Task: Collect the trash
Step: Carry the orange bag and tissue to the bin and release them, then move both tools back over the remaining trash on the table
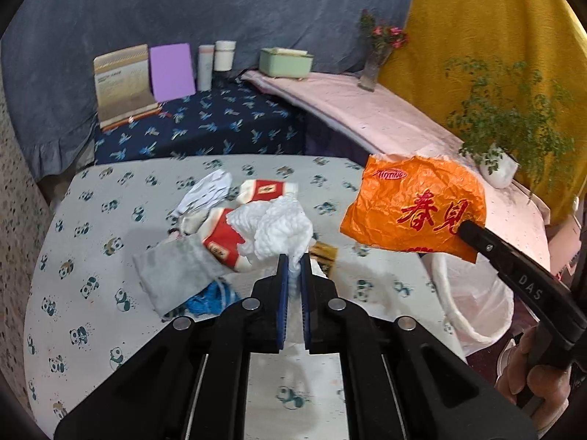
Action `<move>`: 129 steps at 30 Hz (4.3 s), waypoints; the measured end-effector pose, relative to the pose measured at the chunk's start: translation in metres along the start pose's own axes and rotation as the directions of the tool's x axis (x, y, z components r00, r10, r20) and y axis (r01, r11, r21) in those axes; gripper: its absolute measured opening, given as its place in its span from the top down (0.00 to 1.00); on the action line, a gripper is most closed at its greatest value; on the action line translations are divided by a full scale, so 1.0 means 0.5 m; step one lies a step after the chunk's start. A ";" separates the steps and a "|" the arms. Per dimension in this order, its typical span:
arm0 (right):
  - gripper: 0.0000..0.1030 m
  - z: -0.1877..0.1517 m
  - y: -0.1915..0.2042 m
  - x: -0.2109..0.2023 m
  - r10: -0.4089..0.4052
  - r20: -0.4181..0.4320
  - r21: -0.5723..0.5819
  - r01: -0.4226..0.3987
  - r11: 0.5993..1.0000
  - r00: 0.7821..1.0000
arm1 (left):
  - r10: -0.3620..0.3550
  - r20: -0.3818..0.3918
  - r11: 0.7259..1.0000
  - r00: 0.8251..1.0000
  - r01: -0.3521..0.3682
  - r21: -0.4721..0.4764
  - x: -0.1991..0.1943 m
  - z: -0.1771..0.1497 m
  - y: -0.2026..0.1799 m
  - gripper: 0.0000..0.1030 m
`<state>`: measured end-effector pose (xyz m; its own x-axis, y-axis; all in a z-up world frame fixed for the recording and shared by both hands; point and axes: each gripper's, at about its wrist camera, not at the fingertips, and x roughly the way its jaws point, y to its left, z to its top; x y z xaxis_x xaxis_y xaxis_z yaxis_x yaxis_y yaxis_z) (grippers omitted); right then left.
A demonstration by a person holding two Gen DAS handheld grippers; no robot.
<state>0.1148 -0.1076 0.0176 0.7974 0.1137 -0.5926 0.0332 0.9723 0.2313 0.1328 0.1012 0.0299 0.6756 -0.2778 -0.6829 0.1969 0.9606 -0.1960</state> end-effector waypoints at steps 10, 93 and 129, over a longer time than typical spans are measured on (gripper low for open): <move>0.88 -0.010 -0.120 -0.096 -0.099 0.063 0.076 0.094 0.993 0.993 | -0.094 0.034 0.990 0.995 0.090 0.110 -0.039 0.007 -0.158 0.94; 0.40 -0.059 -0.109 -0.090 -0.344 0.014 -0.015 0.344 0.939 0.939 | 0.040 -0.010 0.998 0.999 -0.040 0.043 0.058 -0.031 -0.134 0.26; 0.40 -0.096 0.291 0.260 -0.031 -0.208 -0.202 -0.012 0.979 0.978 | 0.227 -0.138 0.956 0.964 -0.248 -0.155 0.146 -0.044 0.312 0.35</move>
<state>0.1946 0.0582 -0.0630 0.6530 0.1236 -0.7472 -0.0991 0.9921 0.0775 0.1971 0.2309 -0.0659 0.5978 -0.0490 -0.8002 -0.0894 0.9878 -0.1273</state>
